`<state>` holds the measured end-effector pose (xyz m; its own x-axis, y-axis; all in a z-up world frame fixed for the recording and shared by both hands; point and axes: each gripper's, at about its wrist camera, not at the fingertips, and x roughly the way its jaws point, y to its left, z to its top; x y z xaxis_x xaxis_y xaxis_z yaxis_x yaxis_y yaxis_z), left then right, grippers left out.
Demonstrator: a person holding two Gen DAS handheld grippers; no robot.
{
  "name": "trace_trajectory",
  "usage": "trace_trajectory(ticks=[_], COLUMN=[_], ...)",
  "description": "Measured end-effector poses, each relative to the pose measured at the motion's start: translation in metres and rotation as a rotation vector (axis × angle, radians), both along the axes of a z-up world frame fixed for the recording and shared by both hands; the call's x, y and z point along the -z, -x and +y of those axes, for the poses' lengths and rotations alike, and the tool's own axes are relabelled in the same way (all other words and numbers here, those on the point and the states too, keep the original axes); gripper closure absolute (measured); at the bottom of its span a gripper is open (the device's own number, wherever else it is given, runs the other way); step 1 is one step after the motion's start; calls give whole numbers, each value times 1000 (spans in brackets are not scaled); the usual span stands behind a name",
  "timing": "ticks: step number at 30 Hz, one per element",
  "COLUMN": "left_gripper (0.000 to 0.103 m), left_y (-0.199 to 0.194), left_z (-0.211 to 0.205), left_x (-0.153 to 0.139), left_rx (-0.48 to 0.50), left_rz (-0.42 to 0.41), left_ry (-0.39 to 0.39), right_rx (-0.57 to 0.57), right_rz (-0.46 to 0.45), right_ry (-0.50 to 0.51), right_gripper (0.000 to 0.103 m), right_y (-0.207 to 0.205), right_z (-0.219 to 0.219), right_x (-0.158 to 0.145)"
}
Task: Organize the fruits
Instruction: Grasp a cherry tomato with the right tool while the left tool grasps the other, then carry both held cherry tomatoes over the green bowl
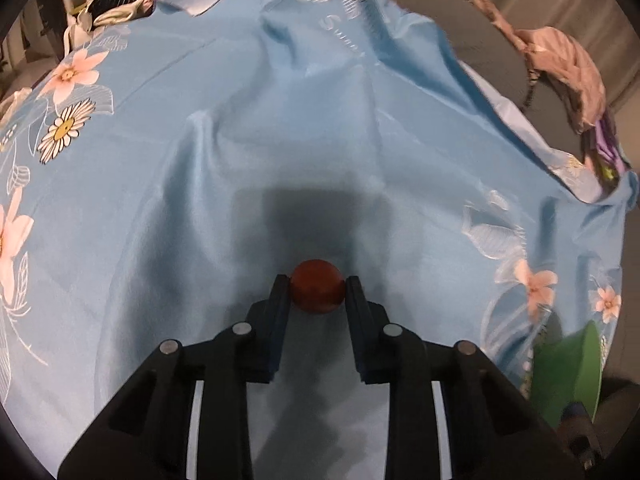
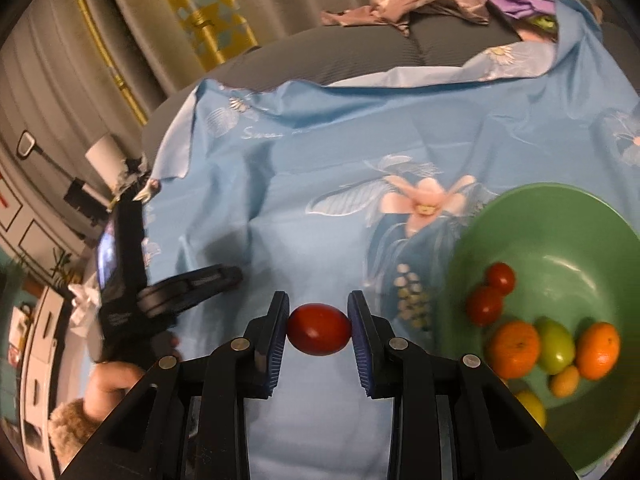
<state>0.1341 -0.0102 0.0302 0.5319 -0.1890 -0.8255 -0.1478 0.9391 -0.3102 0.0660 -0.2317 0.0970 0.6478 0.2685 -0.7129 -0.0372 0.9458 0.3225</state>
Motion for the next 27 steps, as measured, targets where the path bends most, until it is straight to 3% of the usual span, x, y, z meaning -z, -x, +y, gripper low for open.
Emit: trace_trajectory(ticks=[6, 11, 18, 27], left_gripper=[76, 76, 75, 75], left_y=[32, 52, 71, 94], left_z=[-23, -43, -67, -108], left_x=[-32, -45, -70, -89], left_rx=[63, 104, 180, 296], left_rz=[-103, -145, -242, -314], left_ry=[16, -36, -16, 8], right_rx=[35, 55, 101, 145], right_rz=[-23, -45, -72, -110], right_ry=[-18, -35, -39, -131], right_gripper=[71, 71, 71, 71], right_y=[8, 15, 22, 37], right_z=[-17, -32, -47, -76], right_x=[-5, -10, -16, -24])
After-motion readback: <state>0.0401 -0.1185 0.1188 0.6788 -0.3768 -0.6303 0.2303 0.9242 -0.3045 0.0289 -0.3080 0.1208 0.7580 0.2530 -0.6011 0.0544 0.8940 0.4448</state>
